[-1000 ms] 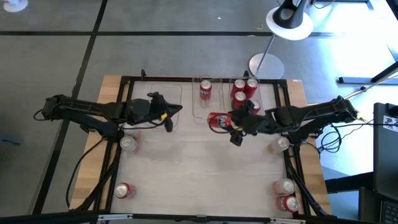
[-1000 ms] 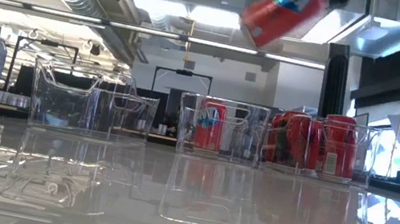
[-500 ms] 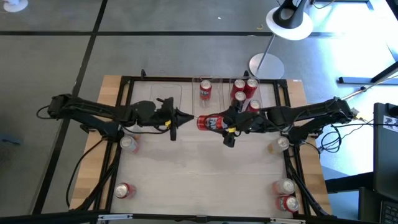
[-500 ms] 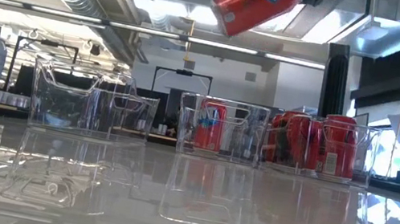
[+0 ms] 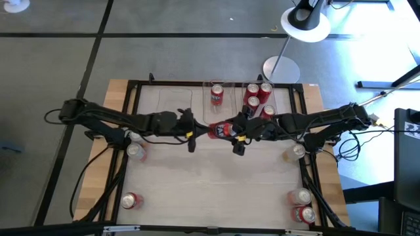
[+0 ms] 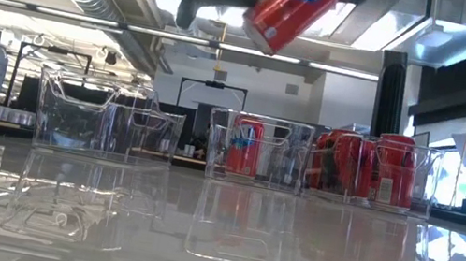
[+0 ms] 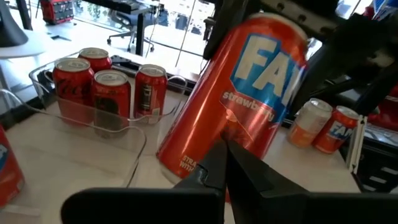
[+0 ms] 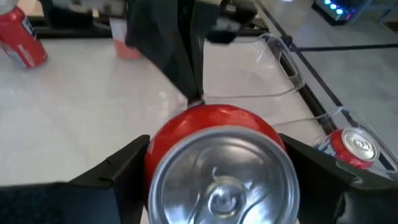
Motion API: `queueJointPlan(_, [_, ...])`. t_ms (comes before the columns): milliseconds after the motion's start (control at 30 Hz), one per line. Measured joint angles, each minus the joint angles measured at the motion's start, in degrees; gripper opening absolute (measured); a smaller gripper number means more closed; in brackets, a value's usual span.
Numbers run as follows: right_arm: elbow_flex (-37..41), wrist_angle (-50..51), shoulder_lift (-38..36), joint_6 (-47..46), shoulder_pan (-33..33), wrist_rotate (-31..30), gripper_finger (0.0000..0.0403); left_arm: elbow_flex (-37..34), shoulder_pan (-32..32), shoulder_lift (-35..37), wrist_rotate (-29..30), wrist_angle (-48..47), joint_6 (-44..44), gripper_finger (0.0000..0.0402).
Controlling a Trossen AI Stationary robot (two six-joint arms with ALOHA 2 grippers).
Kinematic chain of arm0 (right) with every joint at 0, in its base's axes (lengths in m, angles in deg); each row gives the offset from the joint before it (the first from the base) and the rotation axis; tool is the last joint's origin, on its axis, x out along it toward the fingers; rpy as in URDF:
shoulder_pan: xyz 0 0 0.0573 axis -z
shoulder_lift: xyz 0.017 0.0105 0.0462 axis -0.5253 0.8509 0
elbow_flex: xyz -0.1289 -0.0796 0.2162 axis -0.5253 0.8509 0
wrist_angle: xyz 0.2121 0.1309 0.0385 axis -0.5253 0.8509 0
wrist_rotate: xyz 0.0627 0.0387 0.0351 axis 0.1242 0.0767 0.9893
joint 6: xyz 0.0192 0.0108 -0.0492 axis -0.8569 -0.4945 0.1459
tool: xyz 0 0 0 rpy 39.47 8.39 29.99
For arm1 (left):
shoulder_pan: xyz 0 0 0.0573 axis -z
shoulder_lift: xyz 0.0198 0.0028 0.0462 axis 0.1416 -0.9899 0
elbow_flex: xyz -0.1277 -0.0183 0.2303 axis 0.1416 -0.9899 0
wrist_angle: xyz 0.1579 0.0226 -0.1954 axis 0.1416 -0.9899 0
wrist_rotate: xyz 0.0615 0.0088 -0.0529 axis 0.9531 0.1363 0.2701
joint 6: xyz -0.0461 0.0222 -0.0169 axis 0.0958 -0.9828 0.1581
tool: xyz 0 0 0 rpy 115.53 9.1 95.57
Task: Sort soda cans
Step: Put the top right red soda can into the middle transparent bin
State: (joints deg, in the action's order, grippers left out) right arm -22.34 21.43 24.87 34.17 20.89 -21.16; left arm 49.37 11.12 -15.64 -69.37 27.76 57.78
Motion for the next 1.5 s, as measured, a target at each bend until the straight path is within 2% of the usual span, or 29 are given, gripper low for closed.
queueJointPlan(533, [-0.3,-12.4,2.6,3.2,2.0,-0.7,0.0289,-0.1,-0.1,-3.1,0.3,4.4,-0.4,0.0001])
queueJointPlan(667, [-0.3,-11.0,3.2,3.6,2.9,-1.5,0.0289,-0.2,-0.1,-2.7,0.4,2.1,-0.5,0.0001])
queueJointPlan(933, [-0.3,-9.3,3.0,5.8,4.6,-7.5,0.0289,0.0,0.0,3.5,0.1,-6.4,-0.5,0.0001])
queueJointPlan(1033, [1.7,-11.8,3.0,5.8,7.6,-7.0,0.0289,0.0,0.0,6.8,2.3,-10.9,-0.4,0.0001])
queueJointPlan(1200, [8.7,-24.3,4.0,5.3,14.2,-1.8,0.0289,0.0,0.1,11.2,5.6,-17.4,-0.3,0.0001])
queueJointPlan(1367, [13.5,-35.3,8.8,2.6,20.3,3.8,0.0289,0.0,0.4,13.1,6.2,-18.3,-0.6,0.0001])
queueJointPlan(1500, [13.8,-39.1,14.3,1.2,23.6,6.7,0.0289,0.0,0.4,13.3,6.2,-19.2,-0.6,0.0001])
